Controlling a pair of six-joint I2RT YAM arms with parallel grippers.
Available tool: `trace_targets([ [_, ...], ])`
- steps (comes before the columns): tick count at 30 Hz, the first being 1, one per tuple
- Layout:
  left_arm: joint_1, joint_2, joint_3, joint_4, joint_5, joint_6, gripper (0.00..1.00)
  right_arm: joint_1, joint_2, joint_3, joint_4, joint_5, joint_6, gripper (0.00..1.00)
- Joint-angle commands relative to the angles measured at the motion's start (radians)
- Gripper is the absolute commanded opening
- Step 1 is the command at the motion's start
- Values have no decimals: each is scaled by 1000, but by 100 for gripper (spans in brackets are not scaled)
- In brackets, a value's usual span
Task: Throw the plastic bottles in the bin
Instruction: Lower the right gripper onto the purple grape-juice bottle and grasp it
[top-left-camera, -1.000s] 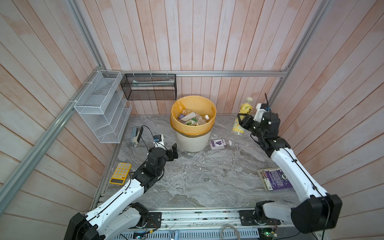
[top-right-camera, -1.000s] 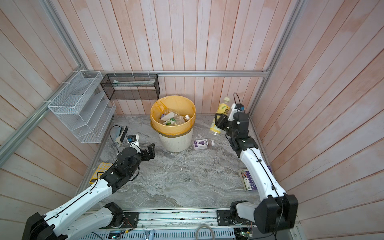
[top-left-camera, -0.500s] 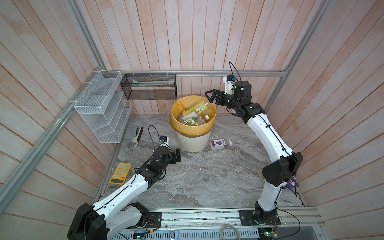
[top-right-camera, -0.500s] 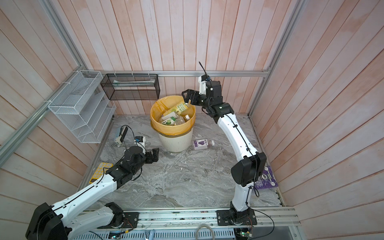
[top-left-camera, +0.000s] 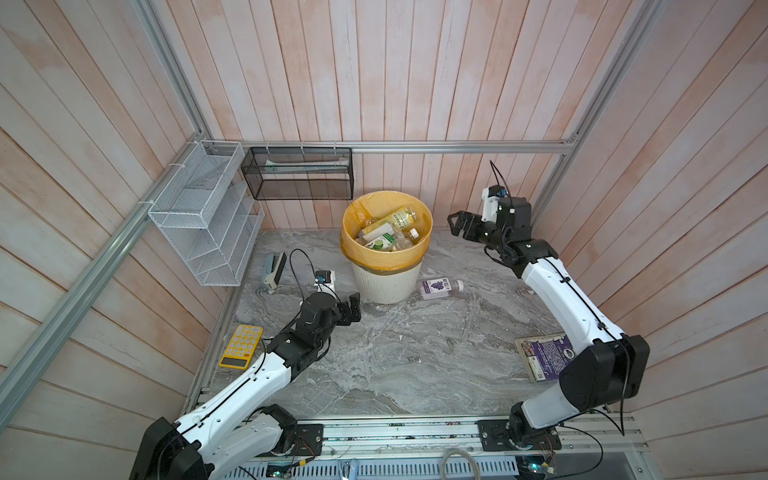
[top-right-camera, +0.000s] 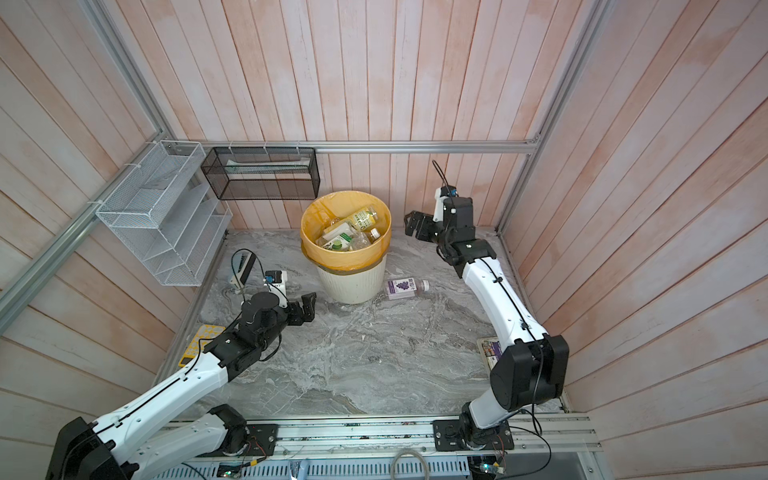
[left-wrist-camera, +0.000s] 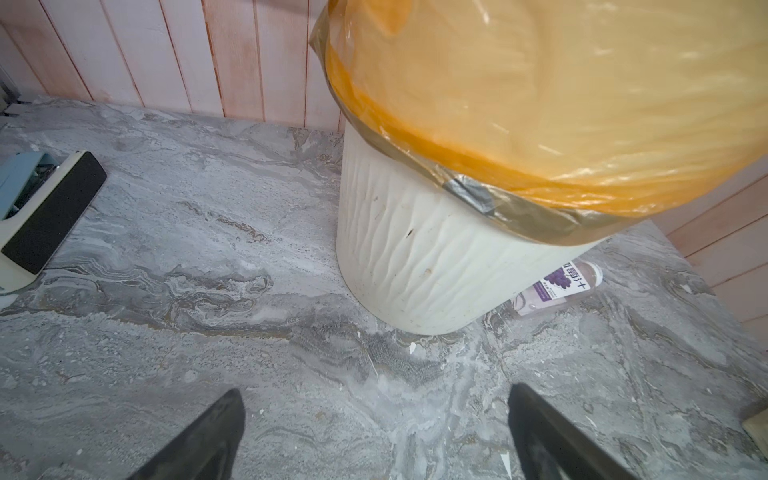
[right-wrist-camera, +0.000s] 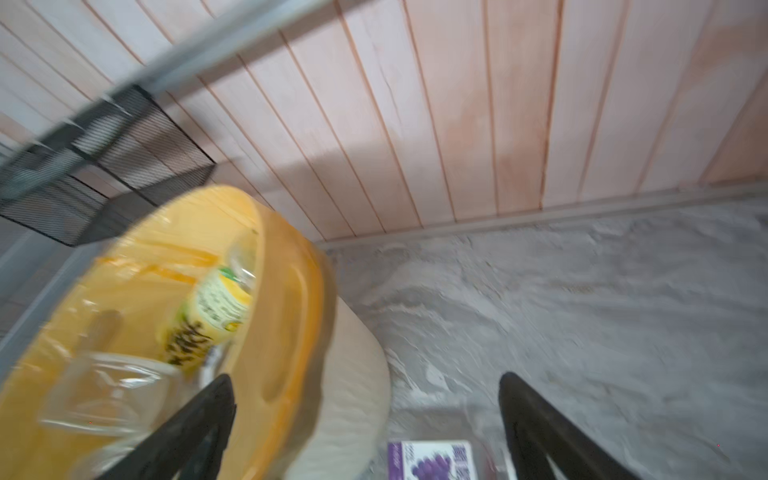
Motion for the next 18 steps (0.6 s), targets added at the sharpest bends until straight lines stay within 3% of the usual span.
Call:
trace_targets([
  [1, -32, -8, -19, 29, 2, 43, 100, -22, 14, -171, 70, 1, 71, 100],
  [8, -90, 61, -5, 29, -23, 74, 99, -22, 122, -295, 129, -29, 248, 99],
  [18, -96, 94, -21, 40, -11, 80, 100, 53, 228, -277, 127, 15, 392, 100],
])
